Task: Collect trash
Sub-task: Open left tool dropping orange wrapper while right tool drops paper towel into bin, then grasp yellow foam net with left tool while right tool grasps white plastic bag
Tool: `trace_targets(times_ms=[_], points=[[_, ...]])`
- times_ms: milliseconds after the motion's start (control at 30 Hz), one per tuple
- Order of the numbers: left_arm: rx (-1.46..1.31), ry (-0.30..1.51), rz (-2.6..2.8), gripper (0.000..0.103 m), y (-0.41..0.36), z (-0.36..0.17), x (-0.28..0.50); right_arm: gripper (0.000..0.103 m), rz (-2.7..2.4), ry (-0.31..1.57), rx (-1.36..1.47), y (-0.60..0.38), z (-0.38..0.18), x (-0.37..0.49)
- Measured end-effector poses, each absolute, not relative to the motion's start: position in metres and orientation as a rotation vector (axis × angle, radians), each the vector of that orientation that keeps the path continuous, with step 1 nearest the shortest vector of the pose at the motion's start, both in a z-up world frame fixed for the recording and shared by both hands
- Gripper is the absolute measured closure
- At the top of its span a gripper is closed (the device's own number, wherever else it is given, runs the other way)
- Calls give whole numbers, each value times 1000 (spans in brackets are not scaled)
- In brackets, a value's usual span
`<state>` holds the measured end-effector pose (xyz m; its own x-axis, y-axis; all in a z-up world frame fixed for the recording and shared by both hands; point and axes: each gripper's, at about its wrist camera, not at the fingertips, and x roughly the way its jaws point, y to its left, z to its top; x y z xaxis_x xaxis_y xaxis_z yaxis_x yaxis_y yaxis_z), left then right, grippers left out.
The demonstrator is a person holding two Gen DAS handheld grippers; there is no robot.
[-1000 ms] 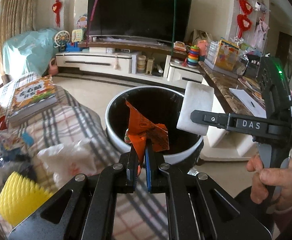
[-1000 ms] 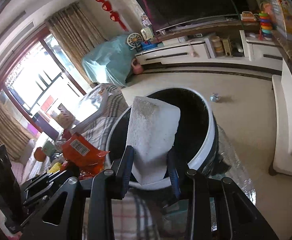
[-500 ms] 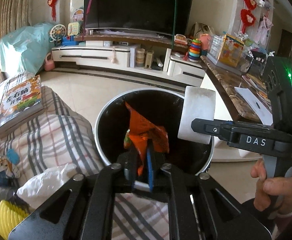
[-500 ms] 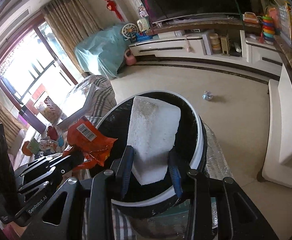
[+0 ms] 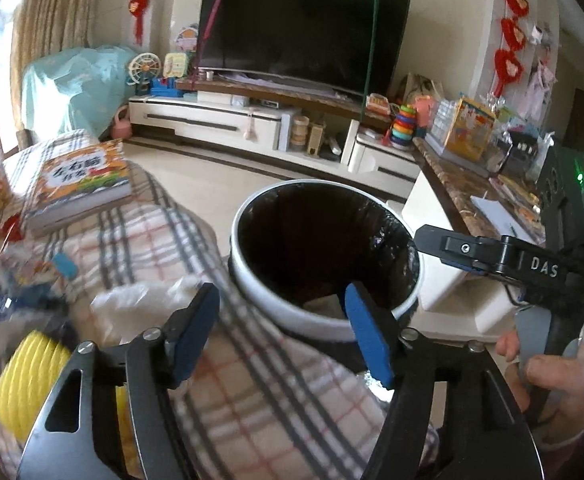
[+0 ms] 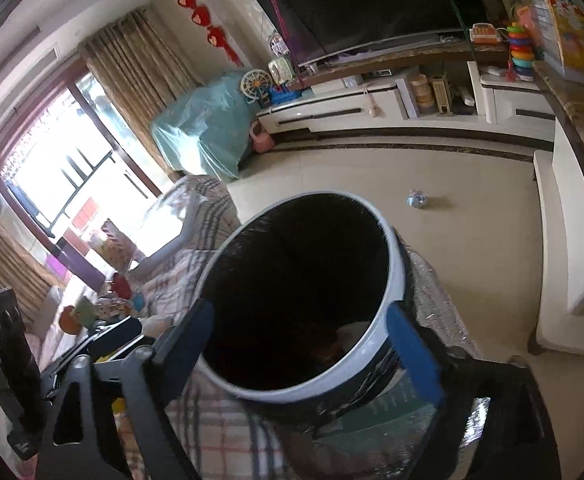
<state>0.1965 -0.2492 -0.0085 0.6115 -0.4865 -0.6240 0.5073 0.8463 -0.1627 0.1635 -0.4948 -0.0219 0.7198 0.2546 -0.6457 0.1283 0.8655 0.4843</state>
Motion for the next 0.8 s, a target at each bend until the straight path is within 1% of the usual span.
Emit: trace_targets(times_ms=[300,800], points=[[-44,701,-551,33,-204,-7,157,10,80,725,548,-460,-19,133],[-123,743,-393,33,-119,-33,130,8,162,761,503,-399,-30,117]])
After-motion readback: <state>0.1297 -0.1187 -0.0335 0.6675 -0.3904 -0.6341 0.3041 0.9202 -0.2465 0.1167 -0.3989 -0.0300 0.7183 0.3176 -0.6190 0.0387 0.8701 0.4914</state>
